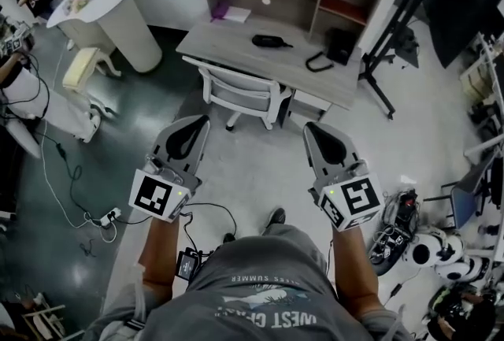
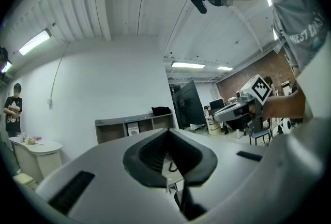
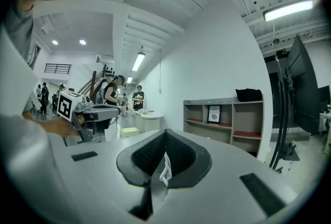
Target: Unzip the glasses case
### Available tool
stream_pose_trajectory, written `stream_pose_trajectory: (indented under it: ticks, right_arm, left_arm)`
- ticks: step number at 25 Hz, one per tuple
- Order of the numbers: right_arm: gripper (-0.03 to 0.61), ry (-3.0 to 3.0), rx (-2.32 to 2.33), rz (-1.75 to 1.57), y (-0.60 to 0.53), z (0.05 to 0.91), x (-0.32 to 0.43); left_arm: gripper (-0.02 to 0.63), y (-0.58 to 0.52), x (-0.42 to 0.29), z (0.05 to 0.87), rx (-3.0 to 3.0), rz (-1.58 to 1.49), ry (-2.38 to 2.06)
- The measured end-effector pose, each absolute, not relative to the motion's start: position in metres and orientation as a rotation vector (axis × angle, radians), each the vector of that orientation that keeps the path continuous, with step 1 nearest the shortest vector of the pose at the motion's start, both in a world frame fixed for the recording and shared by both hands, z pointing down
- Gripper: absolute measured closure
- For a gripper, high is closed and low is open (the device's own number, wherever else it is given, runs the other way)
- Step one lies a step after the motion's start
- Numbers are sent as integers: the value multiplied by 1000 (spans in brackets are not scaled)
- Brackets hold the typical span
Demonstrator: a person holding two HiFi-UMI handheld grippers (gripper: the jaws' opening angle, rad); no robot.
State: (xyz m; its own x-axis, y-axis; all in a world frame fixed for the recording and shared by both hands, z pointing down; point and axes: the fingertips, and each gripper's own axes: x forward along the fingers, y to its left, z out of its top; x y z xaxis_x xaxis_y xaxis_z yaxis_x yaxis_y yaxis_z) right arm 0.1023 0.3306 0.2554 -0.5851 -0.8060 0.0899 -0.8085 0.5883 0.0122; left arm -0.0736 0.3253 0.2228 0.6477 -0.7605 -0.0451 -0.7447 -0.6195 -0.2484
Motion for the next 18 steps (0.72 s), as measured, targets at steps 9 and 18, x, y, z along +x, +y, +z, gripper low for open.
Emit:
stream_pose_trajectory:
  ticks: [9, 18]
  right_arm:
    - [568, -2777, 1332, 77, 277, 261, 157]
    - [568, -2776, 1370, 128, 254, 271, 189]
  left_arm:
    - [615, 277, -13, 220, -2594, -144, 1254]
    - [615, 248, 26, 223, -2610, -188, 1197]
